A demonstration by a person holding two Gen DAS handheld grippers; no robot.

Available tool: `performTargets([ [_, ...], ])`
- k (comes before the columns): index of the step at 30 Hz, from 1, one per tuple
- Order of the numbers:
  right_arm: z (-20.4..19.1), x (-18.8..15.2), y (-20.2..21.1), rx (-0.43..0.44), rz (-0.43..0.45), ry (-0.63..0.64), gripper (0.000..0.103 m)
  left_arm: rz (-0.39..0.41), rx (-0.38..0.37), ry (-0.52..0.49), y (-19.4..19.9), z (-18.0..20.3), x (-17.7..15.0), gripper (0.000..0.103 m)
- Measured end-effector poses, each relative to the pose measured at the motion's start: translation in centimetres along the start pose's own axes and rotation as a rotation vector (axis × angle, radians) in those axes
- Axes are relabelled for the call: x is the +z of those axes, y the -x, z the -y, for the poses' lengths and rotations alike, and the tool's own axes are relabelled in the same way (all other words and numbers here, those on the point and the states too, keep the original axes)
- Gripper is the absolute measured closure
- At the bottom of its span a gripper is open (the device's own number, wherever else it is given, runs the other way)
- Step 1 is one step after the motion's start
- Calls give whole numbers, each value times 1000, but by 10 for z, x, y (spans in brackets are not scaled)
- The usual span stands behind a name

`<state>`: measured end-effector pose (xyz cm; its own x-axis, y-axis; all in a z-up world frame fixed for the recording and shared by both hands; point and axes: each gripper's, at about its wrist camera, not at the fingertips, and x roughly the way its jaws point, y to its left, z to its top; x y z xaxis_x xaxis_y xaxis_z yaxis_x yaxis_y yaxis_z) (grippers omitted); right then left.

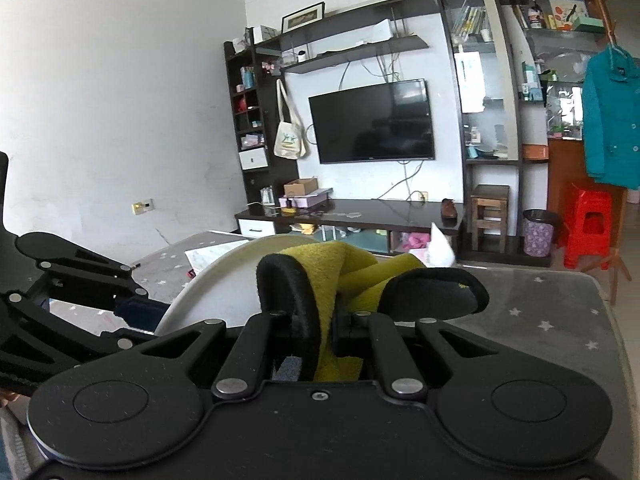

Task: Clean bowl
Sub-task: 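Wipe the bowl rim with the right tool while the left tool tilts the bowl, then rub the cloth over the bowl's inner face with the right tool while the left tool holds it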

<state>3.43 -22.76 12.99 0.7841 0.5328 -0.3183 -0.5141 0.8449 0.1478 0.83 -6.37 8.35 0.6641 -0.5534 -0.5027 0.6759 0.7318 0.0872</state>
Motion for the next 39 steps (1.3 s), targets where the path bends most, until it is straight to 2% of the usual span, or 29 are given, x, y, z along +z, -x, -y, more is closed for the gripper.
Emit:
performTargets([
  [9, 11, -15, 16, -52, -23, -6, 92, -38, -52, -79, -17, 35, -3, 86],
  [20, 23, -39, 28, -112, -66, -43, 92, -141, -79, -174, -42, 72, -21, 91],
  [29, 28, -58, 33, -148, -109, -46, 92, -237, -61, -229, -62, 77, -37, 94],
  [34, 31, -66, 31, -142, -125, -67, 92, -262, -55, -259, -69, 75, -43, 94],
  [39, 30, -67, 33, -140, -106, -81, 92, -291, -47, -307, -74, 77, -50, 94],
])
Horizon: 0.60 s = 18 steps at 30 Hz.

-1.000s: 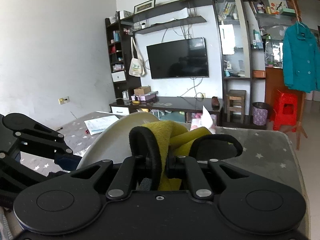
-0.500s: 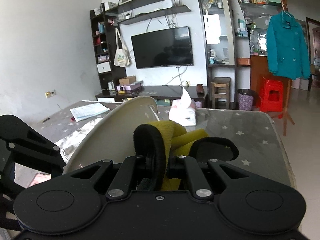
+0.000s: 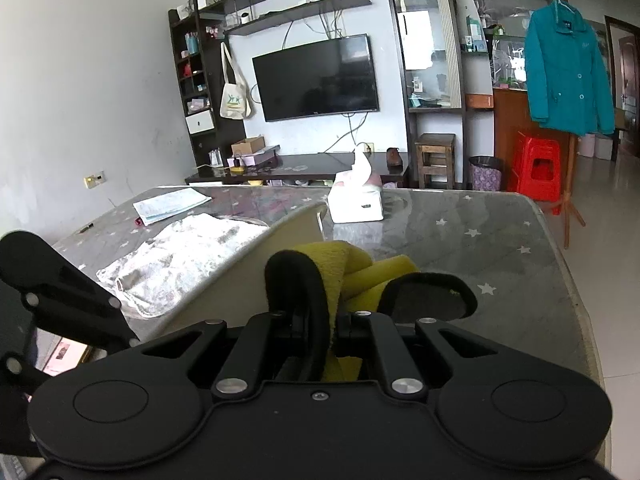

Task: Clean bowl
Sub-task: 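Rub the cloth over the bowl's inner face with the right tool while the left tool holds it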

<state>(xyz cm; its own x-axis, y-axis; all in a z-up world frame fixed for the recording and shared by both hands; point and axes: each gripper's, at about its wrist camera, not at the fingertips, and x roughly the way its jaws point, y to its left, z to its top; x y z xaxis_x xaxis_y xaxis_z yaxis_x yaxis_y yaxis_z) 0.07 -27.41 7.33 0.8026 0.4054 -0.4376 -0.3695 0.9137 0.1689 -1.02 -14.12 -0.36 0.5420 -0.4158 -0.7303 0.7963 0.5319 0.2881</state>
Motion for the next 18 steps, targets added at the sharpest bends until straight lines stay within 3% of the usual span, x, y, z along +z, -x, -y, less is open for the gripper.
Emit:
performTargets([
  [18, 25, 3, 18, -68, 67, -38, 92, -69, -40, -97, -24, 16, -7, 90],
])
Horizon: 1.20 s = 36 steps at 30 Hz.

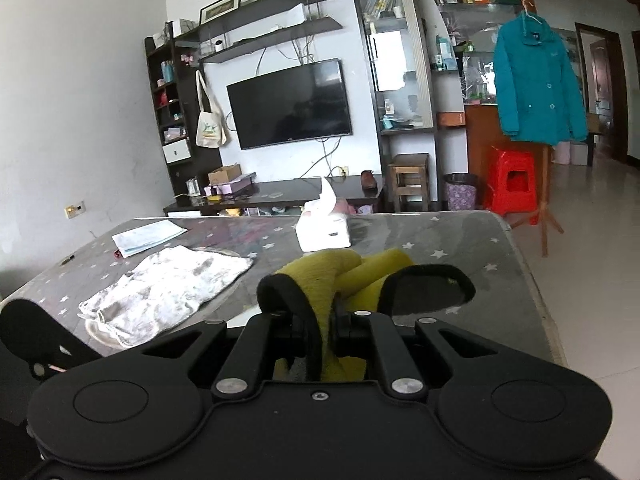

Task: Clean bowl
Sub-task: 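Rub the cloth over the bowl's inner face with the right tool while the left tool holds it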

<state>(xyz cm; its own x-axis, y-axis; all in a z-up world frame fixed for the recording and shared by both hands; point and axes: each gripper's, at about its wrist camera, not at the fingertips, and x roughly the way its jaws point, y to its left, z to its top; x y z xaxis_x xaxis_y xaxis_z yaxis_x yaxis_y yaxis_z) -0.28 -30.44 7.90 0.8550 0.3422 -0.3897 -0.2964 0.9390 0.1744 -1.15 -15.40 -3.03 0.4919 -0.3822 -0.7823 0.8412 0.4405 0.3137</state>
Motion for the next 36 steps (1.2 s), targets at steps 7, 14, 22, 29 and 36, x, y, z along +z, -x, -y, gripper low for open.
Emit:
performTargets([
  [7, 0, -8, -10, -1, -46, 9, 92, -38, 21, -33, -15, 3, -8, 87],
  [14, -10, -23, -32, 22, -128, 17, 92, -47, 35, -72, -22, 7, -14, 86],
  [22, -14, -38, -50, 66, -230, -1, 92, -53, 47, -112, -30, 11, -18, 83],
  [29, -19, -44, -59, 122, -285, -43, 92, -57, 46, -98, -35, 6, -18, 80],
  [36, -35, -43, -72, 202, -323, -55, 92, -64, 53, -79, -29, 1, -26, 80],
])
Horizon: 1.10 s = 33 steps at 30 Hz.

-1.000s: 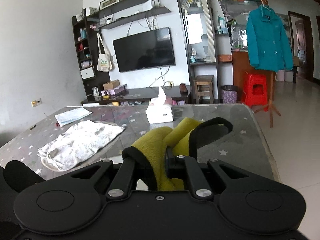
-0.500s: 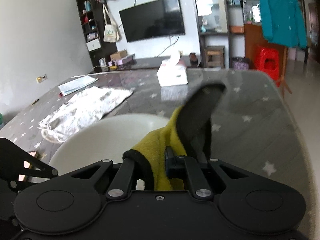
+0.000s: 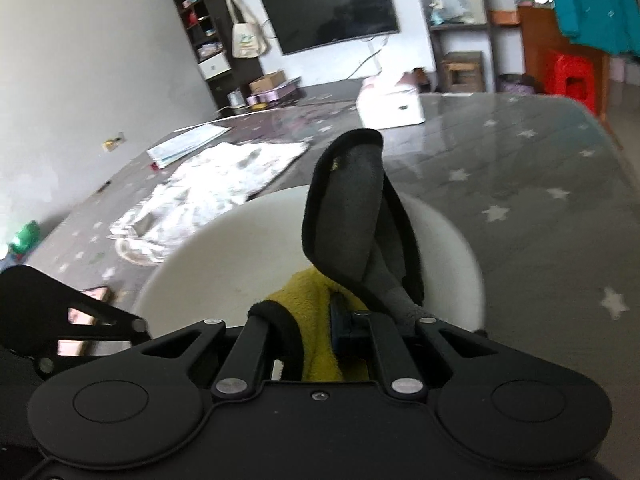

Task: Clean bowl
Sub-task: 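Rub the cloth over the bowl's inner face with the right tool while the left tool holds it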

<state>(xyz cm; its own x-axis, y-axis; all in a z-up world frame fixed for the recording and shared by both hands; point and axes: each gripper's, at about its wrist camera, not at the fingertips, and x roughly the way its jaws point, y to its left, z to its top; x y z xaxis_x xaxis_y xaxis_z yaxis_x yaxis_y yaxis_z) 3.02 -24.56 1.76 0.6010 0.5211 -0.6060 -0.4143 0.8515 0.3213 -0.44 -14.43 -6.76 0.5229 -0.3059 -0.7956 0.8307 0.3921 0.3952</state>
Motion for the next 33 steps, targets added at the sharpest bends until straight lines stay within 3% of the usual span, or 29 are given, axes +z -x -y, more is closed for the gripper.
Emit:
performTargets([
  [18, -36, 45, -66, 22, -45, 100, 92, -14, 27, 77, -4, -30, -13, 78],
  [33, -29, 73, -97, -104, -56, 168, 92, -26, 42, 166, -14, -62, -14, 74],
])
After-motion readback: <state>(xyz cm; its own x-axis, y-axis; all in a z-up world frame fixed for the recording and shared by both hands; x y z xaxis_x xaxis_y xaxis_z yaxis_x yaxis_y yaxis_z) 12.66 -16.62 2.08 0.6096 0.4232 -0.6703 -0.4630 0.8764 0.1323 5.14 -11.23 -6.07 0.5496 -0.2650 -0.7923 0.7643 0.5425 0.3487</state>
